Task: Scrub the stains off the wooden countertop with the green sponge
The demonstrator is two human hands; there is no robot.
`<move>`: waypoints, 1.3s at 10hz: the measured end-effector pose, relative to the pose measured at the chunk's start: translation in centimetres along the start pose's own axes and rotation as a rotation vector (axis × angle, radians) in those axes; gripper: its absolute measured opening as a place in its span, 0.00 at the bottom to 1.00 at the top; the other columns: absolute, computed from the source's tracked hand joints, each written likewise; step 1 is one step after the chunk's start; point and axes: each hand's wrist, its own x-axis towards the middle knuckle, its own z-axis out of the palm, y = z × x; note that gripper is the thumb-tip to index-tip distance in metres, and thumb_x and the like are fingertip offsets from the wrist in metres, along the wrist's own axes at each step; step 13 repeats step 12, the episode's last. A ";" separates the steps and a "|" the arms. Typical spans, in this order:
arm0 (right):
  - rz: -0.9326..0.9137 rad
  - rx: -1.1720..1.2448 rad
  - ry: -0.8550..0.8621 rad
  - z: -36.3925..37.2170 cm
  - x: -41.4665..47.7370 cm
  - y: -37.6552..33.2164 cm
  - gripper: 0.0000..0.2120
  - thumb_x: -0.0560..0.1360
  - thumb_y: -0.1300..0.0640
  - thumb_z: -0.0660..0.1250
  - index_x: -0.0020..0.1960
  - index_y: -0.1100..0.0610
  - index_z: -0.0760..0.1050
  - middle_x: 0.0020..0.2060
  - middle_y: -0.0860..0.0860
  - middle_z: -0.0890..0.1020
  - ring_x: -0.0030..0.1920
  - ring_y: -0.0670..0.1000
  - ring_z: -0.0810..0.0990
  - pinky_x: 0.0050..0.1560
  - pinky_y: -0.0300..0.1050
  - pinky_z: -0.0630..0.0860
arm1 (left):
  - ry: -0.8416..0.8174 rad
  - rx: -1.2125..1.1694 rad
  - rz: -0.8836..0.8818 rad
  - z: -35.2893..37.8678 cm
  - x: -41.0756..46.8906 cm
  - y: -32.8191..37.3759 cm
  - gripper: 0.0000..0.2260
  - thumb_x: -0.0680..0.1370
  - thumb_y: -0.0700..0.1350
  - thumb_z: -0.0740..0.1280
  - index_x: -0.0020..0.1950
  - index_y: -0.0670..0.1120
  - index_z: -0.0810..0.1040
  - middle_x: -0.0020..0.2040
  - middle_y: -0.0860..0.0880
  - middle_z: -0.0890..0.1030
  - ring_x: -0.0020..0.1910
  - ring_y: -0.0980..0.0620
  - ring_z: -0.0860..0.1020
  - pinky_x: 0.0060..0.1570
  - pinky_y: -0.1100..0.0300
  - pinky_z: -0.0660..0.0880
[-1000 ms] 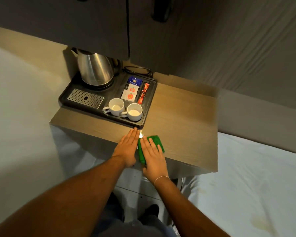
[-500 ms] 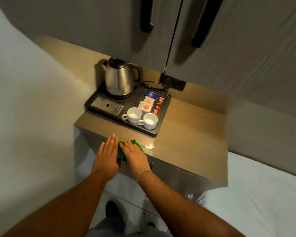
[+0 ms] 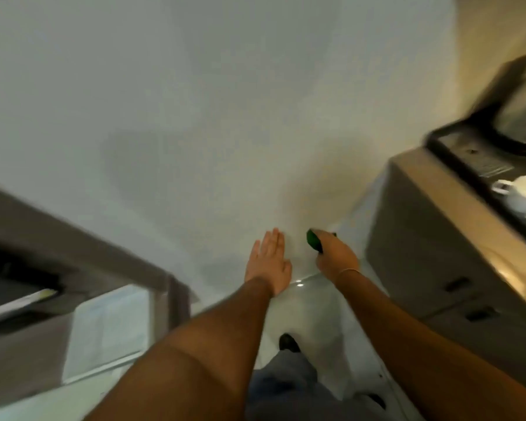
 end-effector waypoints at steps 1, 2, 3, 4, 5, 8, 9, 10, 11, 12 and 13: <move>-0.021 -0.077 -0.307 4.8 -0.1 -5.2 0.22 0.79 0.65 0.67 0.72 0.54 0.79 0.68 0.59 0.83 0.69 0.62 0.82 0.72 0.56 0.78 | -0.035 -0.069 -0.117 1.3 -5.2 -7.1 0.33 0.89 0.51 0.51 0.89 0.44 0.39 0.90 0.45 0.37 0.89 0.47 0.38 0.87 0.48 0.37; -0.055 -0.207 -0.485 10.7 -1.4 -10.3 0.17 0.81 0.58 0.69 0.68 0.58 0.81 0.66 0.60 0.84 0.67 0.61 0.83 0.70 0.54 0.79 | -0.041 -0.111 -0.248 3.9 -10.2 -14.9 0.35 0.88 0.51 0.54 0.89 0.44 0.37 0.90 0.45 0.36 0.89 0.47 0.37 0.87 0.48 0.37; -0.130 -0.276 -0.547 16.9 -3.1 -15.1 0.15 0.79 0.59 0.69 0.65 0.57 0.83 0.62 0.57 0.85 0.63 0.59 0.85 0.67 0.52 0.81 | -0.033 -0.178 -0.373 5.6 -13.5 -21.5 0.39 0.86 0.52 0.57 0.89 0.44 0.36 0.90 0.45 0.36 0.89 0.46 0.36 0.87 0.48 0.36; -0.206 -0.310 -0.623 23.1 -4.3 -21.1 0.14 0.78 0.63 0.68 0.62 0.58 0.84 0.59 0.57 0.86 0.61 0.58 0.85 0.66 0.53 0.82 | -0.003 -0.208 -0.479 7.0 -15.9 -27.5 0.38 0.87 0.52 0.57 0.89 0.44 0.37 0.90 0.44 0.37 0.89 0.44 0.37 0.87 0.46 0.36; -0.270 -0.303 -0.692 28.4 -4.9 -27.4 0.11 0.79 0.65 0.67 0.59 0.61 0.83 0.57 0.58 0.86 0.61 0.59 0.85 0.65 0.54 0.82 | 0.088 -0.252 -0.572 8.7 -18.9 -33.4 0.34 0.89 0.52 0.52 0.89 0.45 0.38 0.90 0.44 0.39 0.89 0.45 0.38 0.88 0.44 0.39; -0.406 -0.289 -0.501 40.9 -5.1 -40.1 0.30 0.84 0.60 0.64 0.84 0.47 0.62 0.77 0.57 0.76 0.72 0.62 0.79 0.76 0.57 0.75 | 0.248 -0.371 -0.640 11.0 -25.6 -44.5 0.34 0.87 0.50 0.54 0.89 0.45 0.41 0.91 0.46 0.42 0.90 0.48 0.42 0.88 0.46 0.41; -0.465 -0.341 -0.618 44.5 -5.1 -40.0 0.36 0.86 0.55 0.63 0.89 0.52 0.48 0.87 0.55 0.57 0.84 0.61 0.63 0.85 0.58 0.62 | 0.247 -0.379 -0.653 11.9 -26.9 -46.5 0.35 0.87 0.50 0.55 0.89 0.46 0.41 0.91 0.46 0.43 0.89 0.48 0.41 0.89 0.46 0.42; -0.532 -0.534 -0.766 47.4 -5.6 -38.3 0.37 0.88 0.52 0.61 0.89 0.57 0.44 0.88 0.56 0.52 0.86 0.62 0.57 0.87 0.57 0.57 | 0.246 -0.373 -0.619 12.8 -28.1 -47.4 0.34 0.87 0.50 0.57 0.90 0.46 0.45 0.91 0.46 0.47 0.90 0.46 0.44 0.89 0.46 0.45; -0.518 -0.478 -0.759 47.0 -6.7 -37.4 0.35 0.89 0.51 0.59 0.89 0.55 0.45 0.88 0.56 0.53 0.86 0.61 0.59 0.86 0.58 0.59 | 0.214 -0.339 -0.617 13.4 -28.9 -46.9 0.34 0.87 0.50 0.58 0.90 0.46 0.46 0.91 0.46 0.47 0.90 0.46 0.46 0.89 0.46 0.48; -0.507 -0.338 -0.590 44.3 -6.9 -35.5 0.33 0.89 0.52 0.58 0.89 0.52 0.47 0.88 0.53 0.53 0.86 0.59 0.59 0.86 0.56 0.59 | 0.152 -0.372 -0.580 12.9 -27.3 -45.1 0.34 0.88 0.50 0.57 0.90 0.45 0.46 0.91 0.46 0.47 0.90 0.47 0.46 0.89 0.48 0.46; -0.507 -0.338 -0.590 44.3 -6.9 -35.5 0.33 0.89 0.52 0.58 0.89 0.52 0.47 0.88 0.53 0.53 0.86 0.59 0.59 0.86 0.56 0.59 | 0.152 -0.372 -0.580 12.9 -27.3 -45.1 0.34 0.88 0.50 0.57 0.90 0.45 0.46 0.91 0.46 0.47 0.90 0.47 0.46 0.89 0.48 0.46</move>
